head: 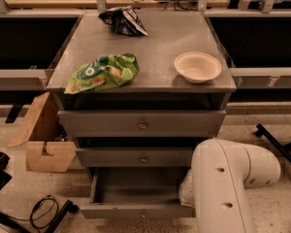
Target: Open bottom drawer
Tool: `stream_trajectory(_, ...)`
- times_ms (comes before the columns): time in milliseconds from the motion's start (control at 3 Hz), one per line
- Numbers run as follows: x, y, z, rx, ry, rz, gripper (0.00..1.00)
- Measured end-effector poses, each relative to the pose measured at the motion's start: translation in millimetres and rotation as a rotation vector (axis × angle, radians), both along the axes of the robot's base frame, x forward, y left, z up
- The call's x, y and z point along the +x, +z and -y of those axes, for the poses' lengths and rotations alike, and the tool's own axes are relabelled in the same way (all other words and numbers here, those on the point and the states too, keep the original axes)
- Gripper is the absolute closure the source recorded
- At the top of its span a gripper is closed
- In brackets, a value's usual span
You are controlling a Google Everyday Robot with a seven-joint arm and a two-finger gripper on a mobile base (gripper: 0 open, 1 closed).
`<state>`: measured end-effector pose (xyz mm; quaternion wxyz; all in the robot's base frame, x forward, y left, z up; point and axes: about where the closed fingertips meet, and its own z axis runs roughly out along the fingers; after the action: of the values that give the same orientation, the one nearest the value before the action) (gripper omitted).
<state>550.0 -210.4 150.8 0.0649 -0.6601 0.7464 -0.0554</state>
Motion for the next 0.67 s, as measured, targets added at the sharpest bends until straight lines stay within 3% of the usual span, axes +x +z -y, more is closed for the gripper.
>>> stream_trajectory(333, -0.1, -0.1, 0.0, 0.000, 0.000, 0.000, 0.00)
stream_trajectory(667, -0.1, -0.1, 0.0, 0.000, 0.000, 0.000, 0.00)
